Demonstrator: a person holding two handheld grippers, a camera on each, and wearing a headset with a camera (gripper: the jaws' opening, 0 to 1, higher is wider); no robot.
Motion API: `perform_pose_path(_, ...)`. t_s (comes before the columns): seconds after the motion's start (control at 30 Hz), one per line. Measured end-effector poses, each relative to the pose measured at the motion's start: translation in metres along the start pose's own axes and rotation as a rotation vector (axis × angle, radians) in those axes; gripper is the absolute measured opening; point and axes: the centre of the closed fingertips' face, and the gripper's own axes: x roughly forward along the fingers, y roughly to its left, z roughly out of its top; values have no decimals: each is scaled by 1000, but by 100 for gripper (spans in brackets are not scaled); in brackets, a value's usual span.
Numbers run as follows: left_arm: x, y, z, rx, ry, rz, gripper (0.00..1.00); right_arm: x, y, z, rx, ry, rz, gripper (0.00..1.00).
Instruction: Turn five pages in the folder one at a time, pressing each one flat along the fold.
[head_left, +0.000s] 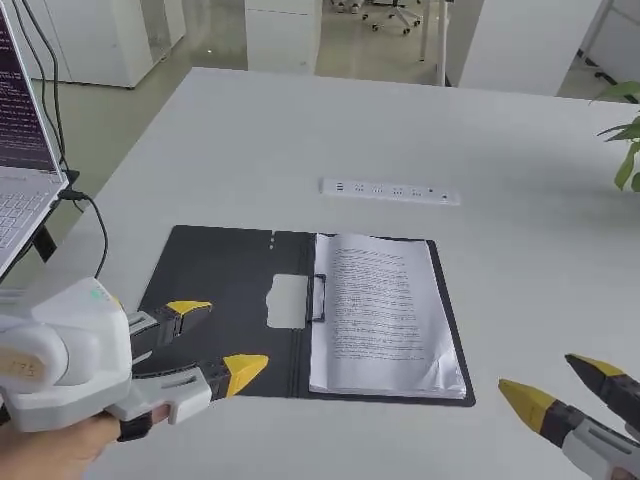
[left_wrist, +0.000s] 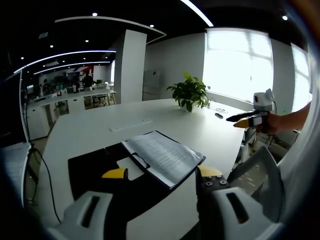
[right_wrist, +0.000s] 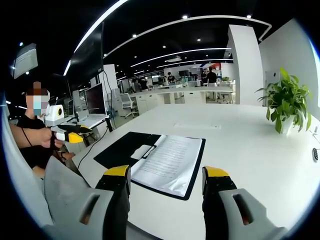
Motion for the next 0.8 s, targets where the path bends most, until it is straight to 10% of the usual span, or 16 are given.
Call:
perform_pose_path(0.47,12,-5,-2,24,5,-13,54,-3,-4,-1,7,-4,-17,57)
perform_pose_path(0.8,64,-29,-28,90,75,-73,56,-13,-5,-12,25,5,-38,57)
